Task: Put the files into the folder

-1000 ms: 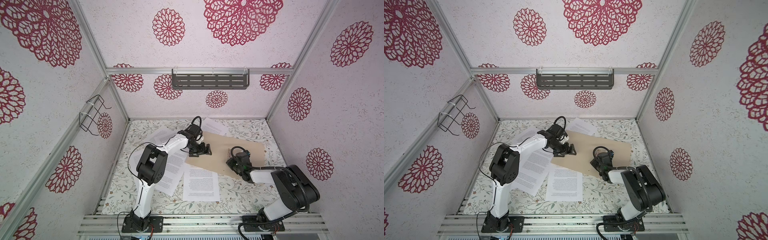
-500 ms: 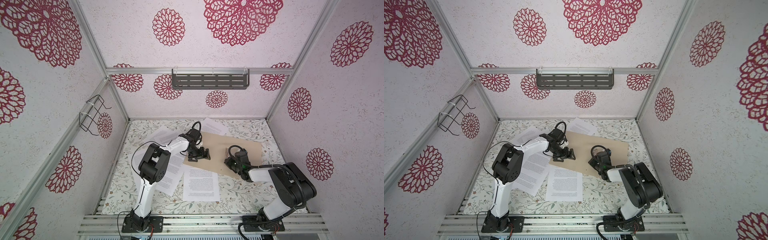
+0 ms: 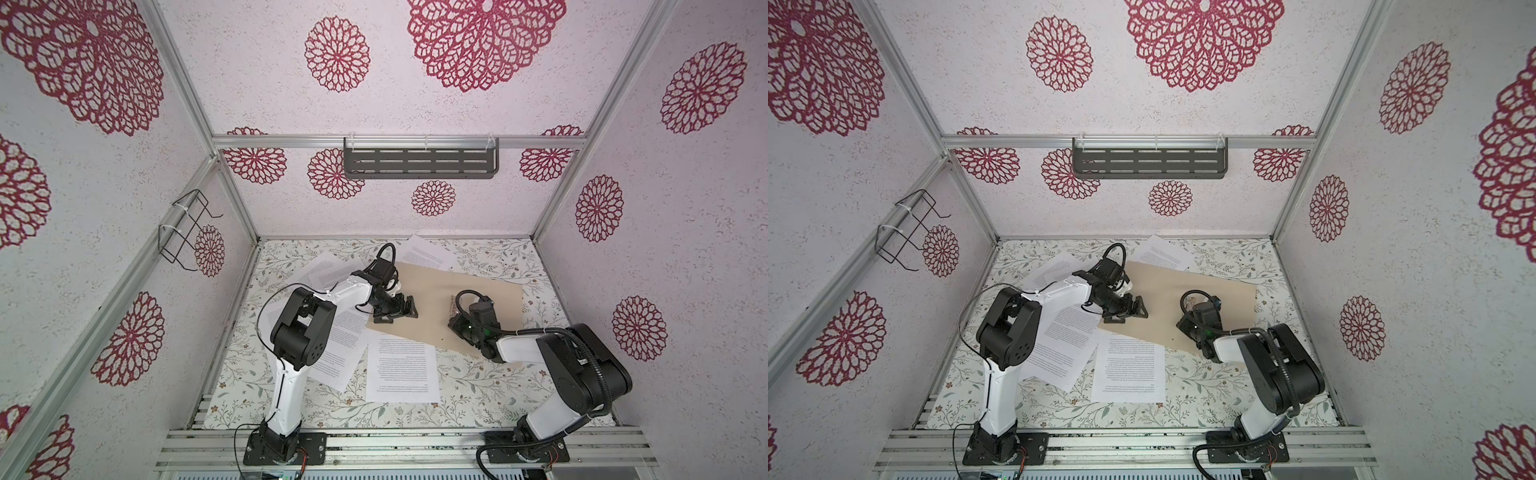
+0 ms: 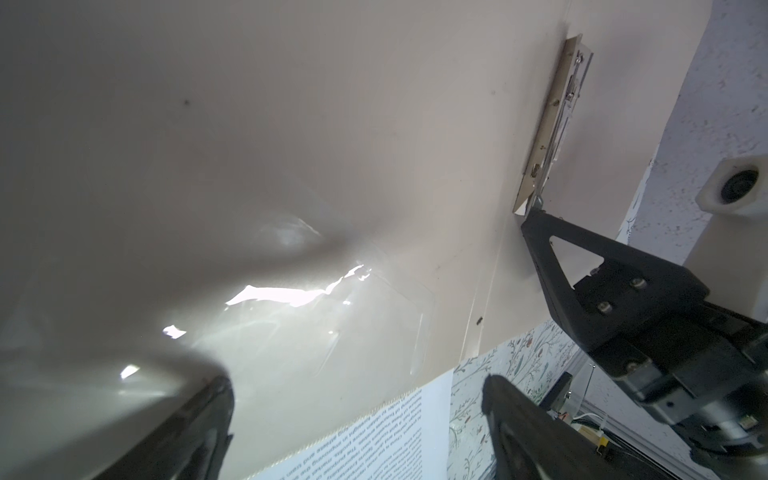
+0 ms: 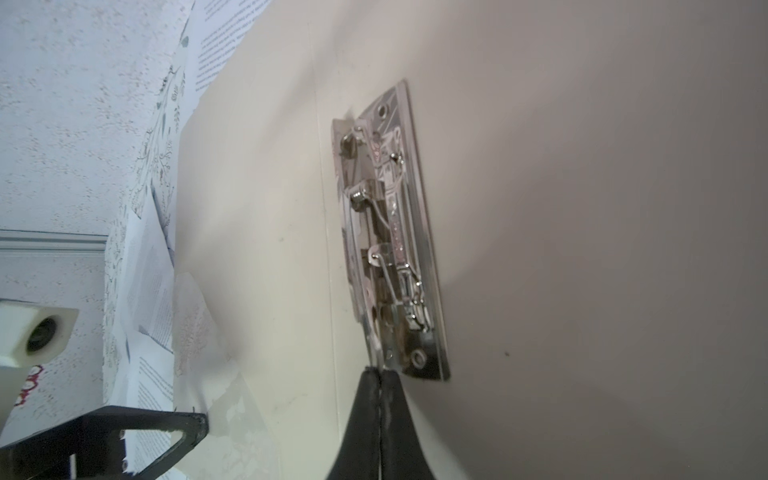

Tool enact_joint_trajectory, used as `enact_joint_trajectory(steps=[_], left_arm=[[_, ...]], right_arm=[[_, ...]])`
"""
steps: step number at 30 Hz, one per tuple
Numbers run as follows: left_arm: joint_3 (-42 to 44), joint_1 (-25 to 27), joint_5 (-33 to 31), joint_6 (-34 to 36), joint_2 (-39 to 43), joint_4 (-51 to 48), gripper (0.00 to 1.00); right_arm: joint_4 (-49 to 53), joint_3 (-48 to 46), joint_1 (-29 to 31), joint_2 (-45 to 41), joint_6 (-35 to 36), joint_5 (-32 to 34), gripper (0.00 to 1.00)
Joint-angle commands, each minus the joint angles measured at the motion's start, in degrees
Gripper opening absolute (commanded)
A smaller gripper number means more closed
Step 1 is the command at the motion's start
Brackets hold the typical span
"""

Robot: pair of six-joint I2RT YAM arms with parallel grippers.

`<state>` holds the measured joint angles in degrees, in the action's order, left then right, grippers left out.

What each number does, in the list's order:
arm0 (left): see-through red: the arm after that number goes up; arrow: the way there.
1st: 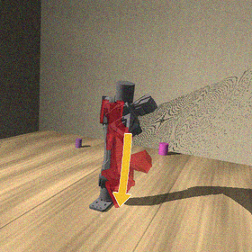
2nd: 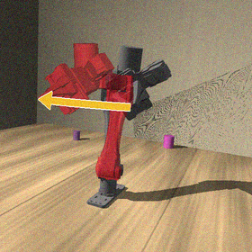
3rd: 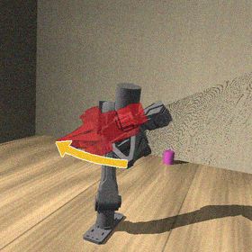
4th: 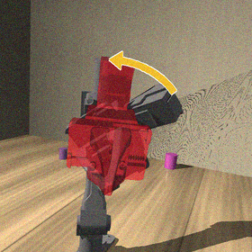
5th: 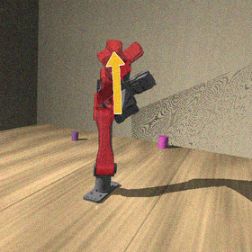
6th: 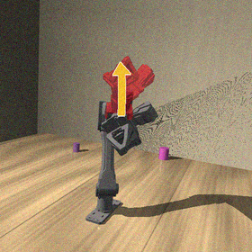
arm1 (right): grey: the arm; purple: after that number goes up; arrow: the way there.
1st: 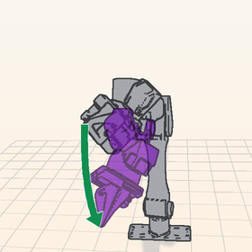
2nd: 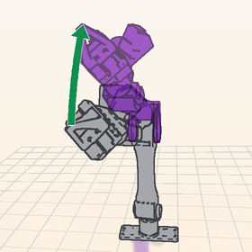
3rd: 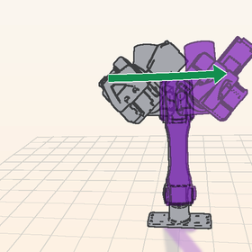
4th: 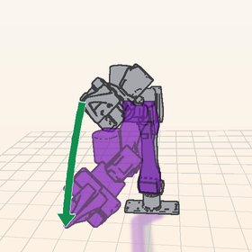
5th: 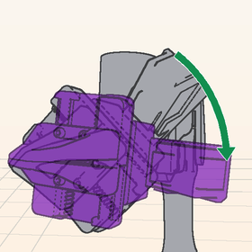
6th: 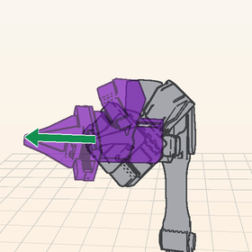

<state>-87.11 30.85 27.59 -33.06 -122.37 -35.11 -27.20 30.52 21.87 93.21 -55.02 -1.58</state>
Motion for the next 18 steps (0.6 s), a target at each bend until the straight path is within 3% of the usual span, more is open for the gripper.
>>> enact_joint_trajectory(steps=[1,4,8,14,18], left_arm=[[4.51,-1.32,-7.75,0.05,-4.09,-5.21,0.97],[6.16,-1.32,-8.24,-0.49,-3.87,-4.41,0.97],[8.22,-1.24,-9.05,-1.79,-3.71,-3.56,0.97],[9.33,-1.32,-10.53,-3.19,-3.4,-3.01,0.98],[9.68,-1.32,-12.16,-4.11,-3.39,-3.09,0.97]], right_arm=[[14.69,-1.52,-0.08,4.36,2.67,4.79,0.0],[17.93,-2.56,-0.41,5.9,1.32,9.25,0.0],[15.66,-3.86,-0.97,10.25,-1.1,10.15,0.0],[11.83,-7.12,-1.84,7.7,-2.8,8.21,0.0],[10.14,-10.46,-1.22,0.5,-5.01,9.65,0.0]])
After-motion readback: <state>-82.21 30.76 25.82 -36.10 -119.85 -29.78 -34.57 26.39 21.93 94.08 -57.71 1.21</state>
